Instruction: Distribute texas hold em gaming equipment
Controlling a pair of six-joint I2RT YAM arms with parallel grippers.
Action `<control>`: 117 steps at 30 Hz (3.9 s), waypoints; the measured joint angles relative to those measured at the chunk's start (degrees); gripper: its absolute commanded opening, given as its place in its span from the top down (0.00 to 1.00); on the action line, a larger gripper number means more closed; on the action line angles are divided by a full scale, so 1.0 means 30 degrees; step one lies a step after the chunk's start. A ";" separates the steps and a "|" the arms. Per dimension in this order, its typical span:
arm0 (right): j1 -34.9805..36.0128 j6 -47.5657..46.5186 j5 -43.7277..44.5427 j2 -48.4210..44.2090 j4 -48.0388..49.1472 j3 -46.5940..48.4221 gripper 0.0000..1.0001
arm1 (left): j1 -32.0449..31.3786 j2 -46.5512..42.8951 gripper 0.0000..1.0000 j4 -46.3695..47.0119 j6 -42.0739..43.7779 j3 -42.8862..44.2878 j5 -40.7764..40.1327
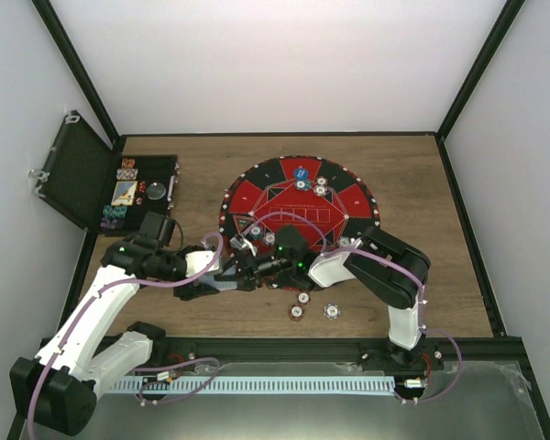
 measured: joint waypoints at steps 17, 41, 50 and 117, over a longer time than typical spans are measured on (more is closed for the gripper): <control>-0.0211 -0.2127 -0.0095 -0.0401 -0.3905 0.1639 0.56 | 0.0000 0.0095 0.78 -0.0131 -0.0080 0.0036 0.0058; 0.0291 -0.2331 -0.0044 0.0182 -0.4277 0.2907 0.33 | 0.0255 -0.0641 0.96 -0.0554 -0.0182 0.0590 -0.0976; 0.0284 -0.2929 0.0189 0.0226 -0.4852 0.1800 0.15 | 0.1916 -0.0087 0.96 -0.1078 0.0036 0.0590 -0.1297; -0.0240 -0.7140 0.2055 -0.0444 -1.3682 0.4889 0.22 | 0.2543 -0.0517 0.96 -0.1472 0.0408 0.0568 -0.0007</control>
